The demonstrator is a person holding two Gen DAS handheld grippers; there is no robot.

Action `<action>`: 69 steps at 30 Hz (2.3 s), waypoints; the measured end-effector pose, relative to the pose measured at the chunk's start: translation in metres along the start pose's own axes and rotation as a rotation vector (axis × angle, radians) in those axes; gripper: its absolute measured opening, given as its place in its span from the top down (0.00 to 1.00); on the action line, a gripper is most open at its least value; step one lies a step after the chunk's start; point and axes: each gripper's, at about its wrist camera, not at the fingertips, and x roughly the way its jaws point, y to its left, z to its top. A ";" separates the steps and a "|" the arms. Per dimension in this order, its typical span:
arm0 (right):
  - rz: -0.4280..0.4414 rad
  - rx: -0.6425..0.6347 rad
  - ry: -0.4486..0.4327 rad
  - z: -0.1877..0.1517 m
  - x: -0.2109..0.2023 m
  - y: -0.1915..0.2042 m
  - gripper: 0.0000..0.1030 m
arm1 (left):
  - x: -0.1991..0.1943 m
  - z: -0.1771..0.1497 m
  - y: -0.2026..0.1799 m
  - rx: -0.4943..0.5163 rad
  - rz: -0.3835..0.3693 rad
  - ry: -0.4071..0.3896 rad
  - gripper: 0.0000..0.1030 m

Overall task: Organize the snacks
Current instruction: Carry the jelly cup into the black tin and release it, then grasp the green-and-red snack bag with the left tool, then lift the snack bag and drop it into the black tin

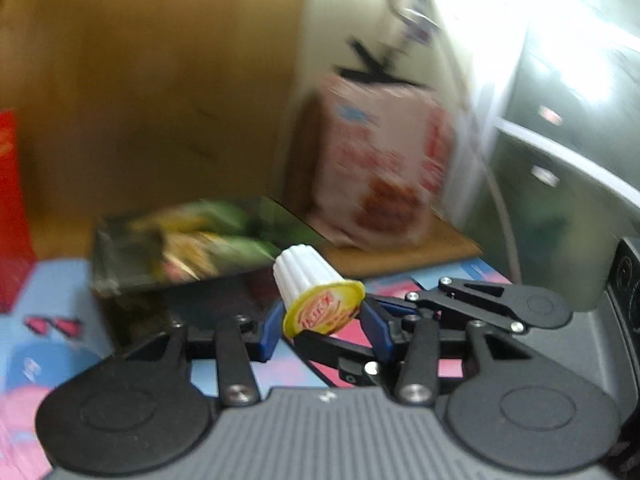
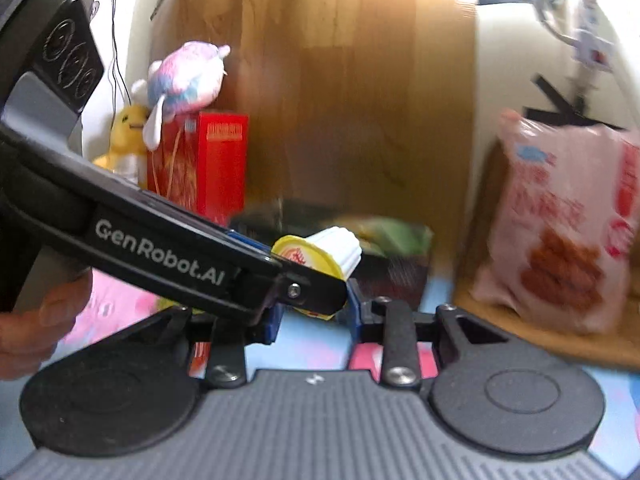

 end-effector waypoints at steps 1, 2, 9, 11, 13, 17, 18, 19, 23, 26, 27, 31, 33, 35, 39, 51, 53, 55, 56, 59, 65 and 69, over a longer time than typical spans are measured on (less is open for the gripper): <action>0.010 -0.006 -0.005 0.008 0.014 -0.002 0.66 | 0.004 0.009 0.012 -0.017 0.028 -0.010 0.59; 0.020 -0.008 -0.008 0.014 0.027 -0.003 0.66 | 0.007 0.016 0.020 -0.030 0.055 -0.017 0.58; 0.104 0.057 0.043 0.038 0.101 -0.007 0.53 | 0.035 0.034 0.071 -0.107 0.259 -0.004 0.57; 0.100 0.069 0.044 0.036 0.097 -0.006 0.53 | 0.024 0.029 0.078 -0.140 0.220 -0.020 0.57; 0.124 0.081 0.024 0.029 0.081 -0.007 0.53 | 0.007 0.020 0.079 -0.134 0.198 -0.046 0.56; 0.166 0.109 0.037 0.012 0.047 -0.009 0.49 | -0.019 -0.010 0.080 -0.150 0.173 -0.041 0.48; 0.189 0.123 0.050 0.006 0.038 -0.008 0.49 | -0.021 -0.016 0.082 -0.153 0.166 -0.025 0.48; 0.206 0.127 0.061 0.002 0.034 -0.007 0.49 | -0.024 -0.026 0.085 -0.165 0.162 -0.002 0.48; 0.287 0.162 0.185 -0.009 0.042 0.006 0.48 | -0.024 -0.054 0.099 -0.255 0.198 0.065 0.48; 0.293 0.234 0.284 -0.012 0.060 0.004 0.48 | -0.025 -0.071 0.120 -0.418 0.175 0.110 0.53; 0.297 0.286 0.318 -0.014 0.068 -0.001 0.48 | -0.026 -0.074 0.123 -0.450 0.165 0.097 0.53; 0.388 0.491 0.381 -0.021 0.087 -0.015 0.55 | -0.023 -0.076 0.115 -0.447 0.157 0.102 0.70; 0.336 0.486 0.370 -0.020 0.086 -0.010 0.70 | -0.023 -0.074 0.110 -0.433 0.184 0.106 0.75; 0.316 0.461 0.321 -0.016 0.077 -0.006 0.82 | -0.026 -0.075 0.108 -0.442 0.168 0.105 0.84; 0.323 0.419 0.243 -0.007 0.049 0.000 0.92 | -0.034 -0.074 0.104 -0.459 0.092 0.092 0.90; 0.261 0.371 0.112 0.020 0.031 0.001 0.96 | -0.039 -0.049 0.092 -0.418 0.018 0.017 0.74; 0.268 0.399 0.099 0.020 0.026 -0.007 0.96 | -0.037 -0.053 0.095 -0.433 0.027 0.014 0.52; 0.273 0.424 0.079 0.024 0.023 -0.016 0.96 | -0.037 -0.055 0.099 -0.455 0.007 0.003 0.46; 0.281 0.438 0.070 0.026 0.020 -0.019 0.96 | -0.036 -0.055 0.101 -0.473 -0.027 0.002 0.45; 0.294 0.469 0.034 0.037 0.021 -0.031 0.96 | -0.031 -0.050 0.102 -0.508 -0.128 -0.004 0.42; 0.265 0.518 -0.039 0.061 0.034 -0.053 0.96 | -0.016 -0.010 0.095 -0.476 -0.185 -0.057 0.55; 0.187 0.486 -0.073 0.072 0.049 -0.067 0.96 | 0.004 0.023 0.087 -0.419 -0.111 -0.072 0.55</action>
